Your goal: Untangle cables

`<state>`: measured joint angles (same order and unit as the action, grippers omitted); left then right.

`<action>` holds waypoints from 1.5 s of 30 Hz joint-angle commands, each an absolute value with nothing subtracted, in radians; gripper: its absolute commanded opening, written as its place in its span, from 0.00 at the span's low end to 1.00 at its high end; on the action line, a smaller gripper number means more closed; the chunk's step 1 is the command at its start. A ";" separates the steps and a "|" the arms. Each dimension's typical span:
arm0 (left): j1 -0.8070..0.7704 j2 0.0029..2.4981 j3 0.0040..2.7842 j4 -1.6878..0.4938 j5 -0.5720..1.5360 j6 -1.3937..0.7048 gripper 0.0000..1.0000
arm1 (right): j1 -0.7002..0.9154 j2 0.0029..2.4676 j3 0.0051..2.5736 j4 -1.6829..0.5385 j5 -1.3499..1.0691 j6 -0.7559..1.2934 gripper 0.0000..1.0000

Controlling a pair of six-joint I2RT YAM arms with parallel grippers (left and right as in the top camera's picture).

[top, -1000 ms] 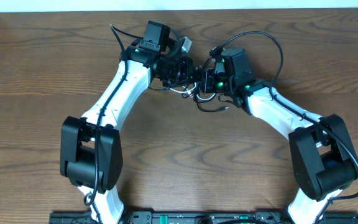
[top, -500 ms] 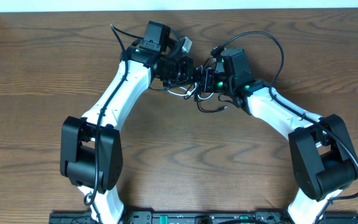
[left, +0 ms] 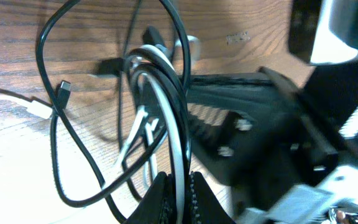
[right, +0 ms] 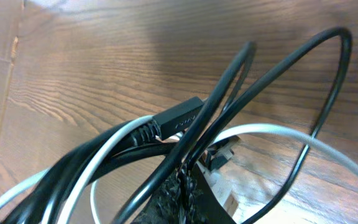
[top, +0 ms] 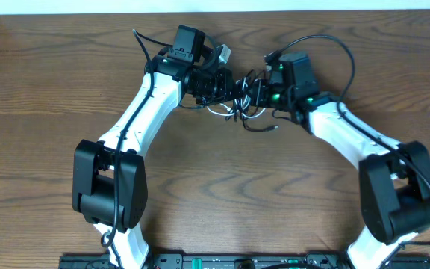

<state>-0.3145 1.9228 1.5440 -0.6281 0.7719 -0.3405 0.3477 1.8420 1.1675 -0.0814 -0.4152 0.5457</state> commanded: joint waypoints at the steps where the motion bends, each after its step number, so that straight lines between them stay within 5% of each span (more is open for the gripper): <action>1: -0.311 1.921 1.547 -0.632 0.773 -0.334 0.08 | 0.311 1.758 1.166 -0.109 -0.445 0.553 0.01; 32: -0.311 1.921 1.547 -0.632 0.772 -0.334 0.07 | -0.115 1.419 1.166 -0.439 -0.717 0.579 0.01; 45: -0.320 1.921 1.545 -0.668 0.713 -0.308 0.08 | -0.279 1.422 1.166 -0.622 -0.495 0.477 0.01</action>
<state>-0.3164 1.9228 1.5440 -0.6552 0.7570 -0.3347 -0.2703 1.4368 1.1675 -0.5953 -0.5835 0.5354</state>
